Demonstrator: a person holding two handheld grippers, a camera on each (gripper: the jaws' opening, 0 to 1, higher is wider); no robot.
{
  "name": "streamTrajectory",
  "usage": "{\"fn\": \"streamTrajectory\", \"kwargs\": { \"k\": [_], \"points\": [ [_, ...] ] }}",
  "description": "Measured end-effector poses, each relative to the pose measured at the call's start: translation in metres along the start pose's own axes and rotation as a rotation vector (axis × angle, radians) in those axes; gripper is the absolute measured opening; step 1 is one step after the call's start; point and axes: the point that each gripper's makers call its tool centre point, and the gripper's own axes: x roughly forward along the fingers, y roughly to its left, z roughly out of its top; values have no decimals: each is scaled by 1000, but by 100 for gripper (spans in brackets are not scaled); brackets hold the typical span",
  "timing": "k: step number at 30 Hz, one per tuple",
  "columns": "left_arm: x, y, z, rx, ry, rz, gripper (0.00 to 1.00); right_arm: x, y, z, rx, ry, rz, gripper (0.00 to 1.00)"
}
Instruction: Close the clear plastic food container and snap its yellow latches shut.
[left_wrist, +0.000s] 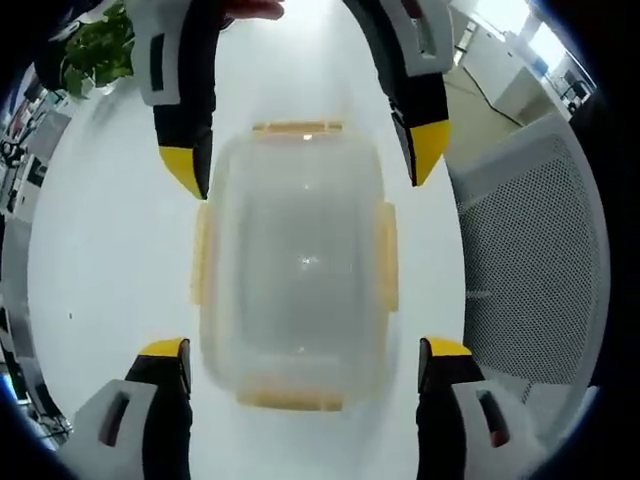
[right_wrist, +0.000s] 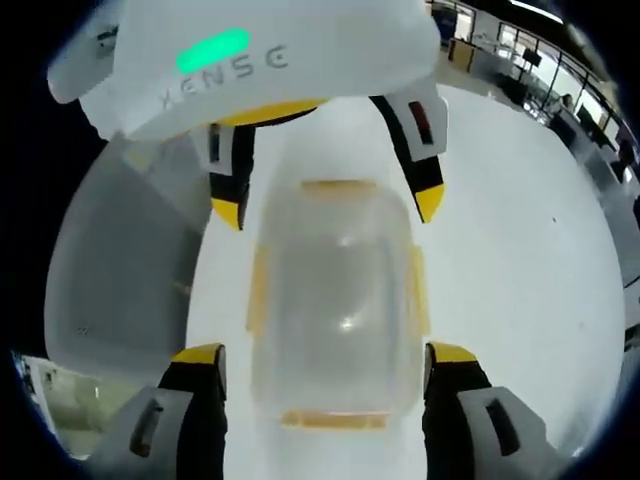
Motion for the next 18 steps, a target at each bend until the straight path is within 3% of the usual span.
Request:
{"fn": "streamTrajectory", "kwargs": {
  "k": [18],
  "points": [
    [10, 3, 0, -3, 6, 22, 94, 11, -2, -4, -15, -5, -29, 83]
  ]
}}
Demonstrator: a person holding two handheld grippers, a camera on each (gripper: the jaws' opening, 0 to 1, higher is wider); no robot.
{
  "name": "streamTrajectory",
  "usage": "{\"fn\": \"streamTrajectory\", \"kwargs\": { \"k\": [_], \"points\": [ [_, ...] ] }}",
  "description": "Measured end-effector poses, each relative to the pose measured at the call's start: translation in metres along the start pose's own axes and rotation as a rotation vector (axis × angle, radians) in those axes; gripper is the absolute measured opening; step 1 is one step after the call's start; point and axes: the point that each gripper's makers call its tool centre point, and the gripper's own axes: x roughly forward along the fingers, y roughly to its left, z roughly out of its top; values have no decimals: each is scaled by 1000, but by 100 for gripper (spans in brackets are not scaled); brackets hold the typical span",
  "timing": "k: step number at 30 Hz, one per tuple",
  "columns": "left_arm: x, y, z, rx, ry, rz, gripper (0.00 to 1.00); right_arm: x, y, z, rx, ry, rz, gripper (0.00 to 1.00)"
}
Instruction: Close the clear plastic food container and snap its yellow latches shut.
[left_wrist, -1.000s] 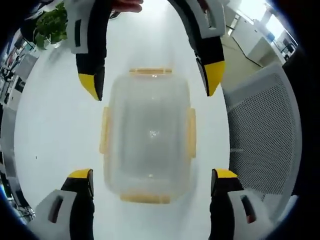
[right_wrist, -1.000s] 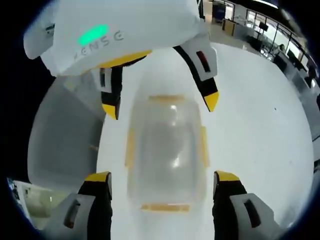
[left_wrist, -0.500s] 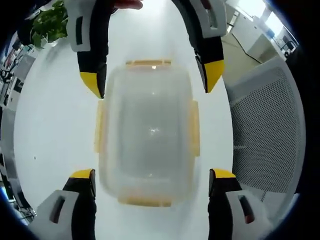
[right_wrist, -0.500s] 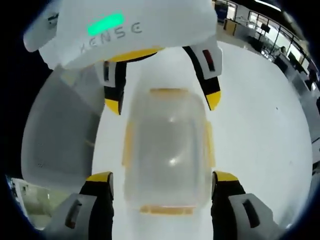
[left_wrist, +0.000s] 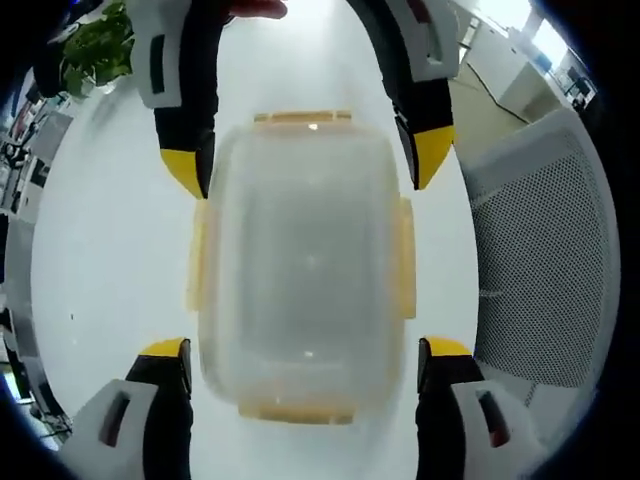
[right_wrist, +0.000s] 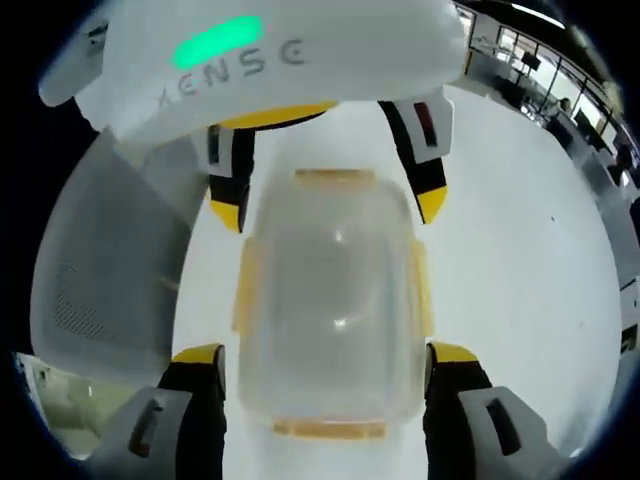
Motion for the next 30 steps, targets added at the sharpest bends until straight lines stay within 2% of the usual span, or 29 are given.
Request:
{"fn": "streamTrajectory", "kwargs": {
  "k": [2, 15, 18, 30],
  "points": [
    [2, -4, -2, 5, 8, -13, 94, 0, 0, -1, -11, 2, -3, 82],
    [11, 1, -2, 6, 22, 16, 93, 7, -3, -3, -33, 24, -21, 82],
    [12, 6, -2, 0, 21, 43, 89, 8, -3, -3, -31, 23, -27, 82],
    [12, 5, -2, -5, 26, 44, 88, 8, -4, -3, -24, 10, -27, 81]
  ]
}}
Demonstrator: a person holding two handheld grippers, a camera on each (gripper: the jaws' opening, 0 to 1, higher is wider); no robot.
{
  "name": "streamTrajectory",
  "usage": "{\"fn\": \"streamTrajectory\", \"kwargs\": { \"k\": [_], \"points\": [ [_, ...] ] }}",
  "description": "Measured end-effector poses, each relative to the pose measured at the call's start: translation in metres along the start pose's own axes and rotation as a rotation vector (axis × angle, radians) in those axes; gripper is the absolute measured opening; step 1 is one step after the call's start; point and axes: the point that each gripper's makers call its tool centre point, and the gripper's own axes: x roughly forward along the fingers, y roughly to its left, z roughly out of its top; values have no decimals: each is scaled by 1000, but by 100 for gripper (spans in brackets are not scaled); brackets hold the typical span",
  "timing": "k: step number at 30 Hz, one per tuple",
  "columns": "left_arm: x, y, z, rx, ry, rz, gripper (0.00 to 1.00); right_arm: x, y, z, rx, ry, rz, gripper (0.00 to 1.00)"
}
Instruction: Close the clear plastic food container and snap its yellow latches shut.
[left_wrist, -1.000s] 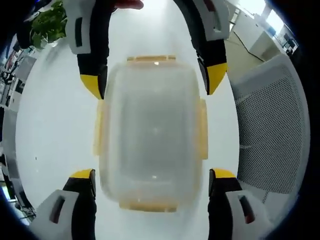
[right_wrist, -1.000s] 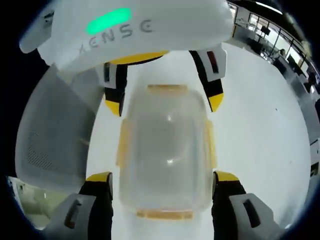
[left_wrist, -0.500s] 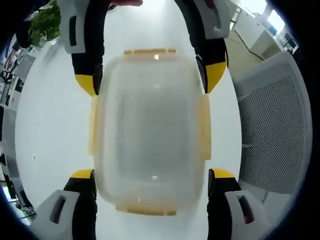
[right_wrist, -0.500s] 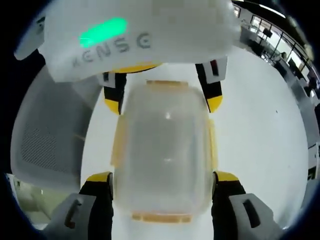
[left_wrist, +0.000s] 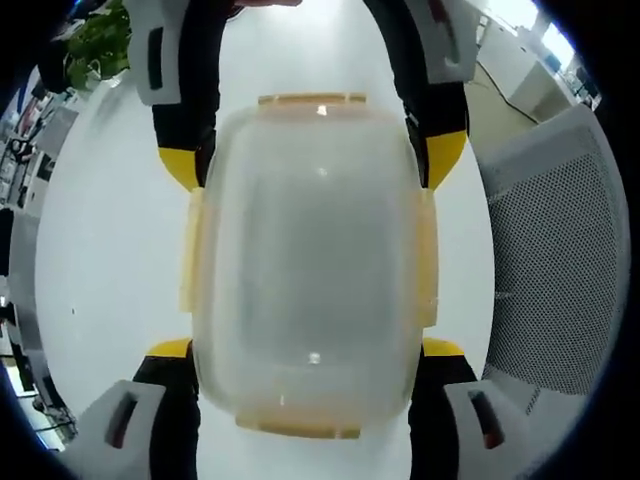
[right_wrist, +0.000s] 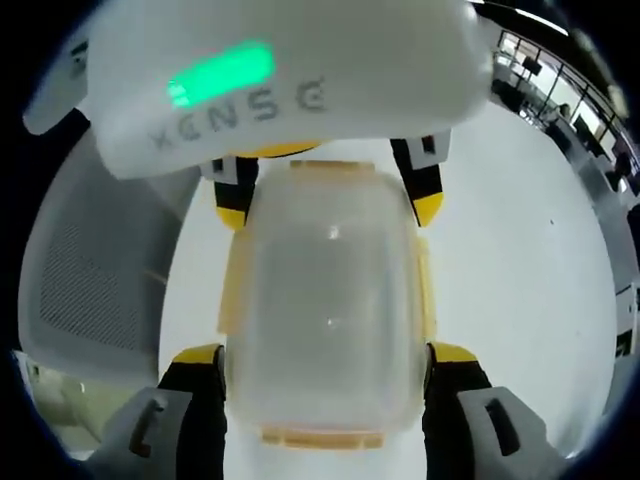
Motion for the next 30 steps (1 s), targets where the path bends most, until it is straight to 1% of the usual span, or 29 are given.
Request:
{"fn": "streamTrajectory", "kwargs": {
  "k": [8, 12, 20, 30],
  "points": [
    [1, 0, -1, 1, 4, -1, 87, 0, 0, 1, 1, -19, -3, 81],
    [1, 0, -1, 1, 7, 0, 87, 1, 0, 1, 2, -16, -4, 81],
    [0, 0, -1, -1, -5, 0, 87, 2, -1, 1, 6, -4, -7, 82],
    [1, 0, -1, -4, -21, 3, 87, 3, -1, 2, 13, -15, -12, 82]
  ]
}}
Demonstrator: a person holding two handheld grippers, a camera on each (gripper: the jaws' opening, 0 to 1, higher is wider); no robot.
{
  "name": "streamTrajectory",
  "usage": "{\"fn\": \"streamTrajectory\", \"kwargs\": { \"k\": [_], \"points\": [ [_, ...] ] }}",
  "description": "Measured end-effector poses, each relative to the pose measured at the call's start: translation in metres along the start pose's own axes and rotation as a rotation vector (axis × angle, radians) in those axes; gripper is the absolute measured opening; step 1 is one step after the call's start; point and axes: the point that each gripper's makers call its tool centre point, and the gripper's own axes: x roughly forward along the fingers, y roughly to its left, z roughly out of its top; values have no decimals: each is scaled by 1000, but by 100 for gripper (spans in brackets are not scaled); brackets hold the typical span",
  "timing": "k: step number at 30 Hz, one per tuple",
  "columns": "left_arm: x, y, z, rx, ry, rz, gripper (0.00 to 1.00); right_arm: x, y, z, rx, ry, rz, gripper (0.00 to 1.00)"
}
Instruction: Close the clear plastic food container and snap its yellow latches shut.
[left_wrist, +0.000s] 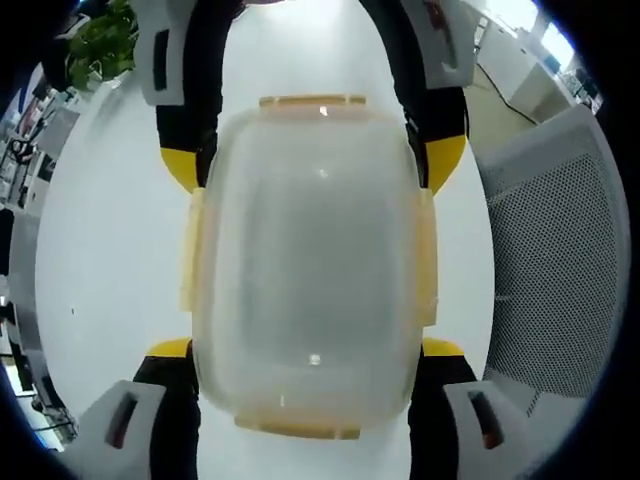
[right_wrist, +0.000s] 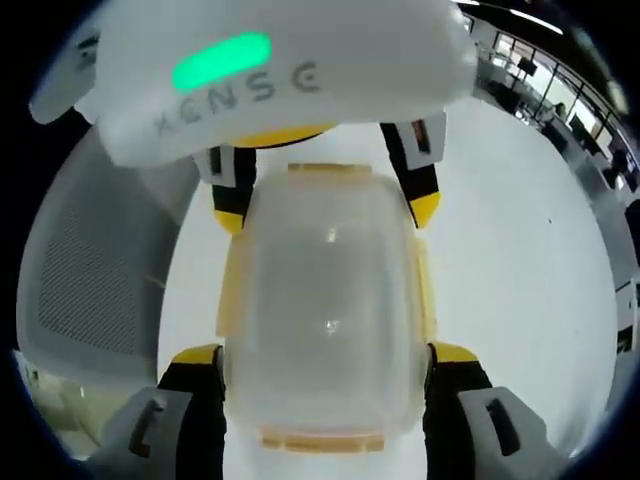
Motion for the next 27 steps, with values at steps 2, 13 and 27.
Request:
{"fn": "streamTrajectory", "kwargs": {
  "k": [2, 13, 27],
  "points": [
    [0, 0, 0, 0, -2, 1, 87, 0, 0, 0, 0, 5, -1, 82],
    [-4, 0, -28, 7, 36, 3, 88, 11, 2, 25, 3, -12, -4, 82],
    [-6, 0, -39, -3, 34, 4, 88, 16, 1, 36, -4, -17, -4, 82]
  ]
}}
